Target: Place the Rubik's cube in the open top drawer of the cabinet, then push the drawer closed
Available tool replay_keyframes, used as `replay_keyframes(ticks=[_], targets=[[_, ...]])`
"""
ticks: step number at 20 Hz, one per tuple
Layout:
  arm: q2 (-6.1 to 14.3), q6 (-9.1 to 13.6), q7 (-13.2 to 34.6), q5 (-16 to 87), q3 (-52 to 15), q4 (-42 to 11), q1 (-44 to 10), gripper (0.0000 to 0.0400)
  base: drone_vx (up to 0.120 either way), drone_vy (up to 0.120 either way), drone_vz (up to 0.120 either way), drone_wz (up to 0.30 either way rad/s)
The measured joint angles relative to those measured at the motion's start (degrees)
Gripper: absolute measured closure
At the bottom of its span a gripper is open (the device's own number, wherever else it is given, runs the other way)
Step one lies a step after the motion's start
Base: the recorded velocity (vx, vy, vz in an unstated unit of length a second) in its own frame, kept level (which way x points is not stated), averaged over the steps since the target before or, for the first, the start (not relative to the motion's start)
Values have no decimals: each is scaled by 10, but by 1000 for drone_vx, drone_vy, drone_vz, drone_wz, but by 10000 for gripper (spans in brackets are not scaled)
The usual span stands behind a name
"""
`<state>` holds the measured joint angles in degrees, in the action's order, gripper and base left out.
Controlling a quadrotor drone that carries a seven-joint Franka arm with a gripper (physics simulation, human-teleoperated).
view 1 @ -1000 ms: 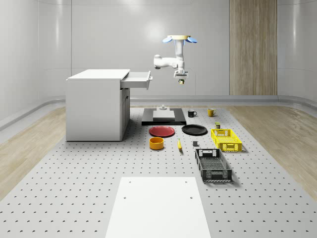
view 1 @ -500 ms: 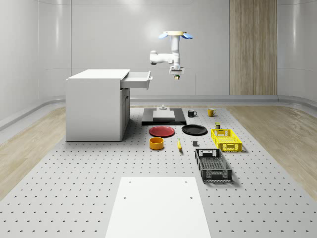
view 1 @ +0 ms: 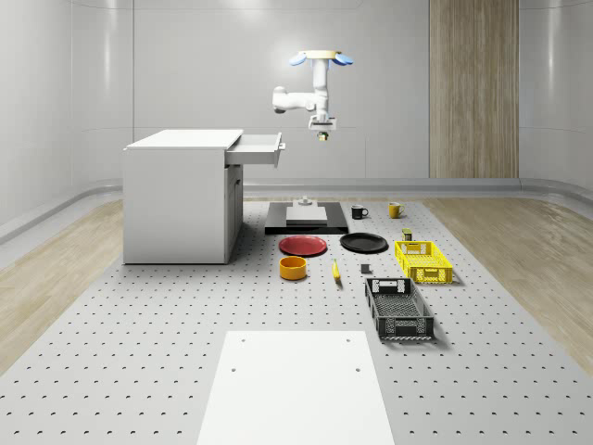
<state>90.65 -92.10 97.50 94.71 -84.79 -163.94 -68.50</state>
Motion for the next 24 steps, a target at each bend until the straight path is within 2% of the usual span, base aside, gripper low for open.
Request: replay_keyframes(ticks=[8,19,22,24], targets=[[3,-3,0,-1,0,0,0,75,0,-120,120,0],[6,-6,0,-2,-1,0,-1,75,0,-120,0,0],[7,-7,0,-3,-1,0,-1,75,0,-120,120,0],[7,-7,0,-3,-1,0,-1,75,0,-120,0,0]])
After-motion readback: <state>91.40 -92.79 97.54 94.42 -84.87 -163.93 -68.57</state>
